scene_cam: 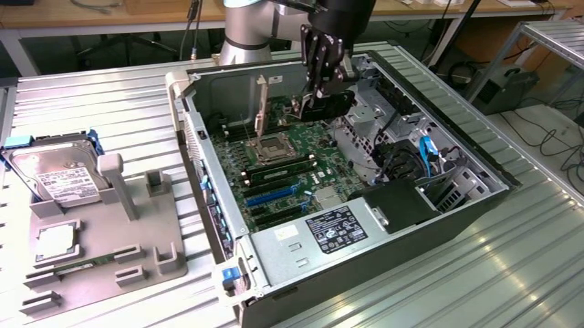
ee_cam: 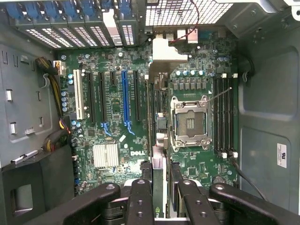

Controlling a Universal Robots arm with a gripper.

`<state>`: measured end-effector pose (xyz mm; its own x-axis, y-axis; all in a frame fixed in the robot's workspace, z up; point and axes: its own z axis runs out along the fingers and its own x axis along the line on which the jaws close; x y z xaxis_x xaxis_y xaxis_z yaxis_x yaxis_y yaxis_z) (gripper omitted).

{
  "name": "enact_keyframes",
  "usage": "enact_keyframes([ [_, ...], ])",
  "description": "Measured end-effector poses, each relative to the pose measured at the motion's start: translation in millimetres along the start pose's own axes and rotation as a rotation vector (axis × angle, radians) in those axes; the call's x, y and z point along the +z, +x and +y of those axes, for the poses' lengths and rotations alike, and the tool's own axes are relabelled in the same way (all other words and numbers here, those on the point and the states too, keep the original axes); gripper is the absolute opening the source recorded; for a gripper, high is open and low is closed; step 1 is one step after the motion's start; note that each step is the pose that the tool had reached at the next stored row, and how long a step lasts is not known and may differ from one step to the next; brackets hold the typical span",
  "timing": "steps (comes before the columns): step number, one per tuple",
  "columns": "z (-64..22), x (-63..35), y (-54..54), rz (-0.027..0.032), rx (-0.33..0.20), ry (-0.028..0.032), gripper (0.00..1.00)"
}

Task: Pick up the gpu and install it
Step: 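Insert the gpu into the slot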

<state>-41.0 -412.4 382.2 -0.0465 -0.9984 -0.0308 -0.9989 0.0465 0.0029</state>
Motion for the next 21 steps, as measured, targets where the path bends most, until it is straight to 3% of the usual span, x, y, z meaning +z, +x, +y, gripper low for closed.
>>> enact_keyframes([
  [21,0.6,2.9,3.9,-0.0004,0.0,-0.0001,0.26],
])
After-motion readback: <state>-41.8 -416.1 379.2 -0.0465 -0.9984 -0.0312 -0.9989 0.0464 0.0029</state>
